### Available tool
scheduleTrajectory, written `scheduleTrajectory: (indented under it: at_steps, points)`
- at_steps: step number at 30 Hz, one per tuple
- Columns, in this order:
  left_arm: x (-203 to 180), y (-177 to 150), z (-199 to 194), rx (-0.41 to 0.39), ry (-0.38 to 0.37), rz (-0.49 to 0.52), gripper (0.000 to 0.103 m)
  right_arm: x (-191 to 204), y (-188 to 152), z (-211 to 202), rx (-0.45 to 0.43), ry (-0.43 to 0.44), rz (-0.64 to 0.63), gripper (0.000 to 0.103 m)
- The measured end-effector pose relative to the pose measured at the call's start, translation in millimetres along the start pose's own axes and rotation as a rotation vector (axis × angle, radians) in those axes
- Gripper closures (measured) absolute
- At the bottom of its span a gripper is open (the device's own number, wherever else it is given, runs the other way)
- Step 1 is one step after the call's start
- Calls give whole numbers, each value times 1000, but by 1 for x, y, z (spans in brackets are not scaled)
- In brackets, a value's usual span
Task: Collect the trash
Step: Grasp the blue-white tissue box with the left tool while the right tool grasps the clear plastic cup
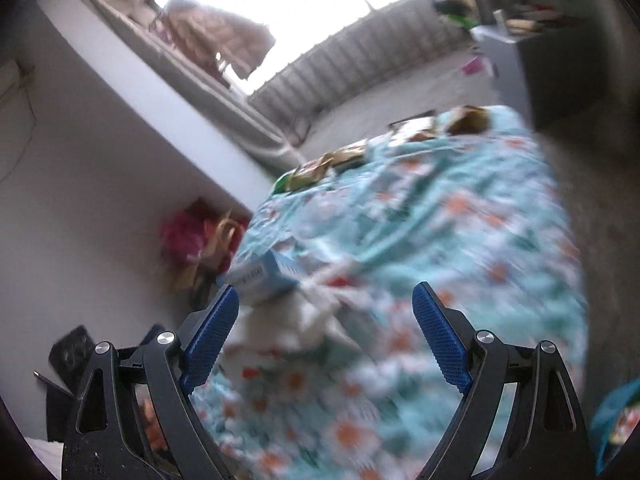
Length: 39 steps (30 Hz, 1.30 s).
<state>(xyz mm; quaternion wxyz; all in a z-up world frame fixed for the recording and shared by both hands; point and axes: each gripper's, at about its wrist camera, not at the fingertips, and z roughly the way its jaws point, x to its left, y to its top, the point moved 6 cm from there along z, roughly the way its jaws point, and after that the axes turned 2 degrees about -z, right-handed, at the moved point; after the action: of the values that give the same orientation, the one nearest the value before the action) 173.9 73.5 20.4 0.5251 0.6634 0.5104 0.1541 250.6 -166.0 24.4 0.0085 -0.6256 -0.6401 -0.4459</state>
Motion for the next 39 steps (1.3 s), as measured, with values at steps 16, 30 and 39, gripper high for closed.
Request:
scheduleTrajectory:
  at_steps: [16, 30, 39]
  points:
    - [-26, 5, 87, 66, 112, 406, 12, -8, 41, 155, 365, -78, -122, 17]
    - [-6, -7, 121, 158, 159, 437, 46, -8, 36, 204, 474, -71, -204, 17]
    - [0, -5, 126, 165, 178, 461, 57, -8, 39, 203, 435, -40, -184, 31]
